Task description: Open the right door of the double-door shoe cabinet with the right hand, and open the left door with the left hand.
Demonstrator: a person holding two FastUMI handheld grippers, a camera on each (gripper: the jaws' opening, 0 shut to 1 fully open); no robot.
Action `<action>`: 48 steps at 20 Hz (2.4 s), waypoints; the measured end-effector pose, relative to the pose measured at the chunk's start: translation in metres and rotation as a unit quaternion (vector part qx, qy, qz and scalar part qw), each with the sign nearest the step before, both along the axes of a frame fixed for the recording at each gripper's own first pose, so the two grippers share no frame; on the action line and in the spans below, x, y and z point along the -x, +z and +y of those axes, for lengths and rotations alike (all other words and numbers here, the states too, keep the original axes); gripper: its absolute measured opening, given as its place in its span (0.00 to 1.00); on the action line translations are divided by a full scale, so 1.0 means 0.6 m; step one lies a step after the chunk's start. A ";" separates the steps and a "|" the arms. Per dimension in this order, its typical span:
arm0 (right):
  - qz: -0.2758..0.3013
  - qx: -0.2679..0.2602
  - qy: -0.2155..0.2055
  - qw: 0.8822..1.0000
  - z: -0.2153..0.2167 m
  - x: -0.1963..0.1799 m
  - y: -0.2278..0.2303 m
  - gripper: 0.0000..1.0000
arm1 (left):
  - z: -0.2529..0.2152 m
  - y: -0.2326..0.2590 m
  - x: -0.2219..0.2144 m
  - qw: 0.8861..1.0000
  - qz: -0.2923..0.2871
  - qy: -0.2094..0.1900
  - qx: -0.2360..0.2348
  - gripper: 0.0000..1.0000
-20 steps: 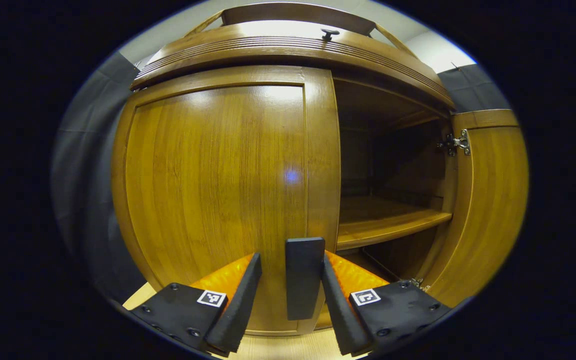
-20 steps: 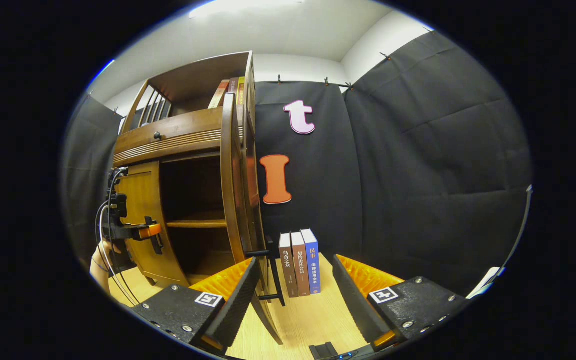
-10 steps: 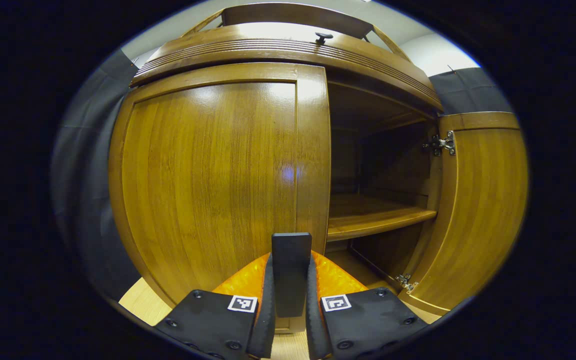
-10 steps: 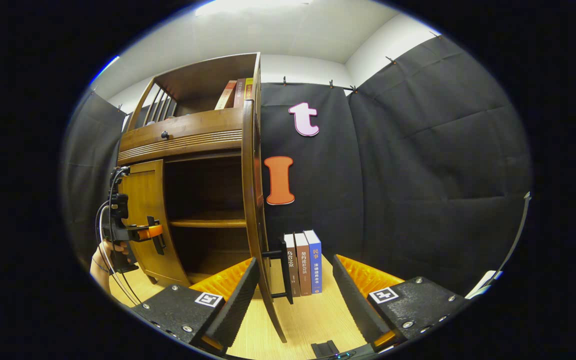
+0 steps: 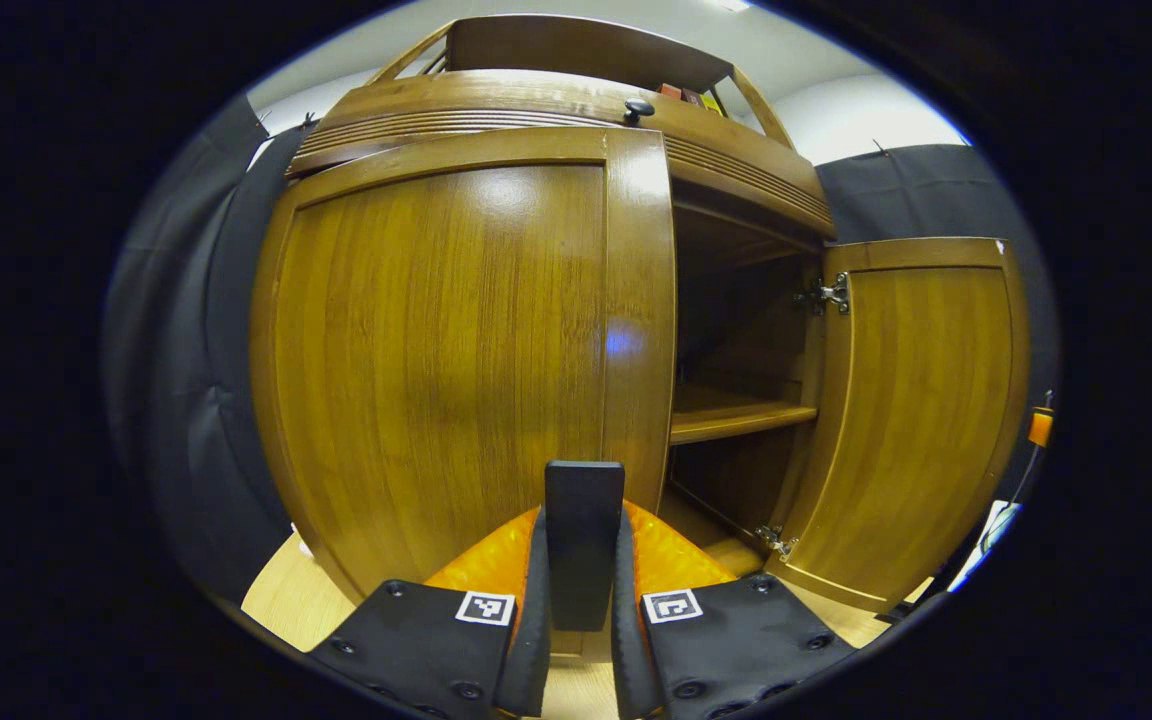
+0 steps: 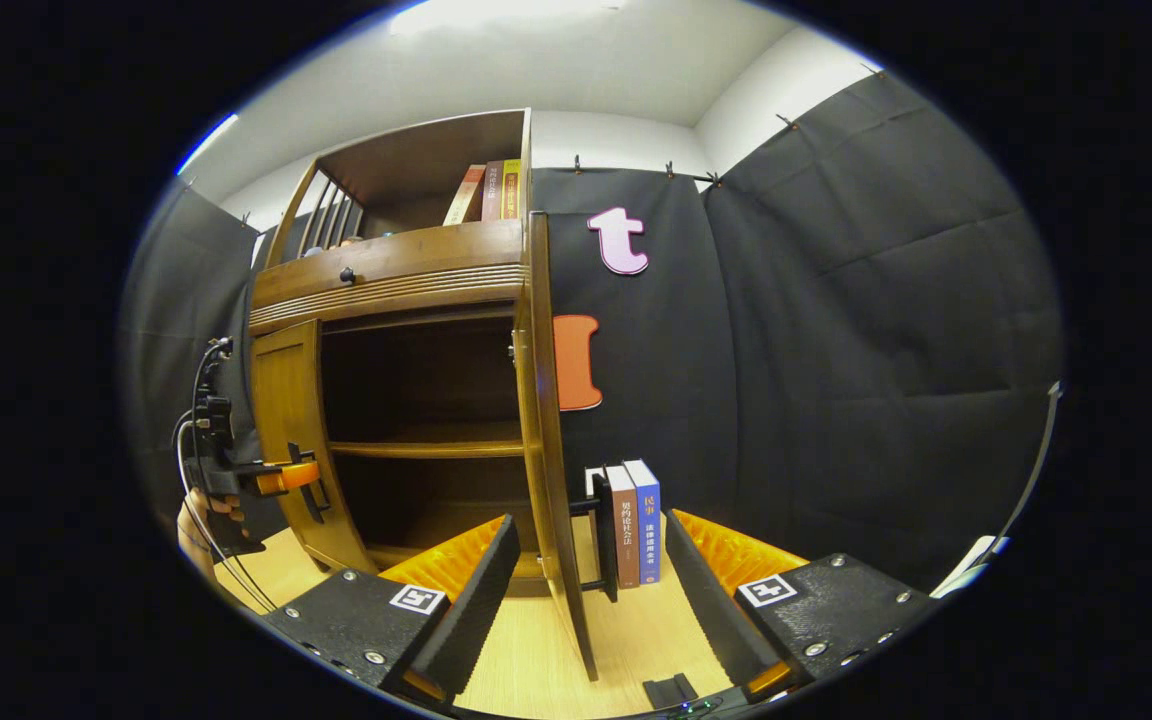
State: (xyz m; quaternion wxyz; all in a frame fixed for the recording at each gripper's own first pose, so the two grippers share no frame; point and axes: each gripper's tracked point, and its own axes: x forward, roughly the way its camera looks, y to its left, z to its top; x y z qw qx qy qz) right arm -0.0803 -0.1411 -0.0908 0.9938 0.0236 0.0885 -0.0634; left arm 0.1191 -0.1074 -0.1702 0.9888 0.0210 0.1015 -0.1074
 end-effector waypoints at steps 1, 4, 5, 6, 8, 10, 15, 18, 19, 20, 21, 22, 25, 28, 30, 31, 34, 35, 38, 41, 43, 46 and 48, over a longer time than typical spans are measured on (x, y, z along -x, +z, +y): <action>0.001 -0.003 0.003 1.000 0.007 -0.001 -0.001 0.91 | 0.002 0.002 0.009 1.000 -0.001 -0.002 -0.002 0.33; 0.004 -0.010 0.010 1.000 0.020 0.002 -0.006 0.91 | 0.015 0.007 0.036 1.000 -0.001 -0.006 -0.010 0.34; 0.003 -0.011 0.012 1.000 0.025 0.003 -0.006 0.91 | 0.020 0.008 0.046 1.000 -0.002 -0.007 -0.011 0.33; 0.003 -0.012 0.014 1.000 0.029 0.001 -0.005 0.91 | 0.026 0.009 0.056 1.000 -0.002 -0.010 -0.011 0.34; 0.002 -0.013 0.019 1.000 0.038 0.001 -0.005 0.91 | 0.036 0.013 0.075 1.000 -0.002 -0.011 -0.008 0.35; -0.001 -0.014 0.024 1.000 0.049 0.000 -0.001 0.91 | 0.048 0.017 0.093 1.000 -0.002 -0.012 -0.006 0.35; -0.006 -0.010 0.039 0.999 0.076 -0.001 0.003 0.91 | 0.082 0.027 0.137 1.000 -0.004 -0.008 -0.008 0.31; -0.006 -0.009 0.044 0.999 0.090 -0.005 -0.001 0.91 | 0.105 0.033 0.159 1.000 0.001 0.003 -0.007 0.34; -0.006 -0.010 0.046 0.999 0.094 -0.005 -0.001 0.91 | 0.110 0.032 0.164 1.000 0.001 0.005 -0.008 0.34; -0.007 -0.011 0.049 0.999 0.099 -0.006 -0.002 0.91 | 0.115 0.033 0.167 1.000 0.001 0.007 -0.008 0.31; -0.007 -0.012 0.051 0.999 0.104 -0.008 -0.002 0.91 | 0.122 0.035 0.174 1.000 0.001 0.010 -0.010 0.34; -0.008 -0.013 0.054 0.998 0.109 -0.008 -0.002 0.91 | 0.129 0.036 0.179 1.000 0.000 0.012 -0.012 0.34; -0.007 -0.012 0.063 0.998 0.125 -0.010 -0.003 0.91 | 0.148 0.039 0.191 1.000 -0.004 0.024 -0.009 0.31; -0.008 -0.009 0.073 0.997 0.144 -0.013 0.002 0.91 | 0.163 0.042 0.204 0.999 -0.005 0.032 -0.009 0.29; -0.011 -0.009 0.078 0.997 0.149 -0.011 0.003 0.95 | 0.175 0.049 0.210 0.999 -0.005 0.040 -0.015 0.25; -0.011 -0.009 0.080 0.997 0.150 -0.011 0.003 0.91 | 0.179 0.052 0.212 0.999 -0.006 0.044 -0.019 0.26; -0.012 -0.008 0.081 0.997 0.156 -0.016 0.002 0.91 | 0.199 0.060 0.221 0.998 -0.007 0.058 -0.028 0.27; -0.012 -0.009 0.080 0.997 0.157 -0.018 0.001 0.91 | 0.205 0.061 0.223 0.997 -0.007 0.064 -0.030 0.27; -0.012 -0.015 0.084 0.996 0.163 -0.016 -0.002 0.91 | 0.225 0.065 0.233 0.996 -0.009 0.077 -0.039 0.24; -0.009 -0.015 0.088 0.996 0.172 -0.016 -0.007 0.91 | 0.245 0.064 0.238 0.995 -0.007 0.090 -0.044 0.23; -0.007 -0.015 0.093 0.996 0.180 -0.019 -0.011 0.91 | 0.259 0.063 0.242 0.994 -0.005 0.101 -0.044 0.24; -0.006 -0.016 0.100 0.995 0.195 -0.024 -0.014 0.91 | 0.282 0.068 0.247 0.993 -0.007 0.114 -0.039 0.25; -0.005 -0.015 0.106 0.994 0.206 -0.027 -0.015 0.91 | 0.300 0.072 0.252 0.992 -0.010 0.121 -0.039 0.25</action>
